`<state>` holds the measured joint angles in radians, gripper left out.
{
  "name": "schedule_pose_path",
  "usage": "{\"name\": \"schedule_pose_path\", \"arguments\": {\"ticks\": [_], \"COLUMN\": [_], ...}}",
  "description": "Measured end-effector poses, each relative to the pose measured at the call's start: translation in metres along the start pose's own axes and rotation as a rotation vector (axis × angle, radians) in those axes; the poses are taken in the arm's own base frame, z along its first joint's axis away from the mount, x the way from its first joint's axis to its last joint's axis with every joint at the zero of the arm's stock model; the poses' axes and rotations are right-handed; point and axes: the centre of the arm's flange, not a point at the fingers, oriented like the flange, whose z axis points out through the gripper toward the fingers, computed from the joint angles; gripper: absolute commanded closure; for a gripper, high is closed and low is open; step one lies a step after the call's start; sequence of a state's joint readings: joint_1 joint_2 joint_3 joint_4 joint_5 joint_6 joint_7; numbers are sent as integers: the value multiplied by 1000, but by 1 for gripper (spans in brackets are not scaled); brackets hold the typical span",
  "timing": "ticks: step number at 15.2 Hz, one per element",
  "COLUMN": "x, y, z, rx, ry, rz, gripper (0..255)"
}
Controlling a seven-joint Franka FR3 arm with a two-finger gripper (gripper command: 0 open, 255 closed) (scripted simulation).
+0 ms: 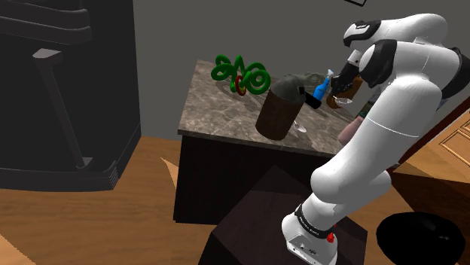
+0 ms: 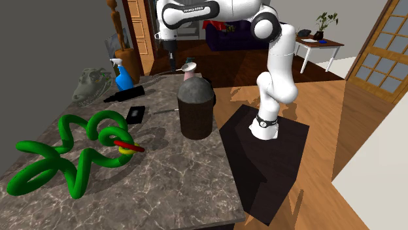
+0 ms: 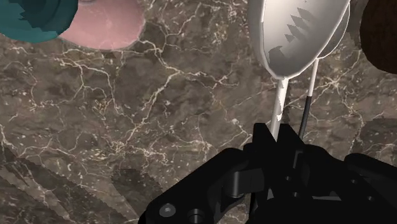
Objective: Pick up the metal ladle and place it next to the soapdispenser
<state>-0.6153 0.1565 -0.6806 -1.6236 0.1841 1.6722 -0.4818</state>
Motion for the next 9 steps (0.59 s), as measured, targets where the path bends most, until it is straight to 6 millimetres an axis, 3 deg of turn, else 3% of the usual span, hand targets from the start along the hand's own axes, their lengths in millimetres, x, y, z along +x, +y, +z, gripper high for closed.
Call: {"name": "schedule_pose_path", "arguments": {"ticks": [9], "x": [1], "y": [5], "z": [47], "rx": [0], "ry": [0], "rz": [0], "gripper": [255]}}
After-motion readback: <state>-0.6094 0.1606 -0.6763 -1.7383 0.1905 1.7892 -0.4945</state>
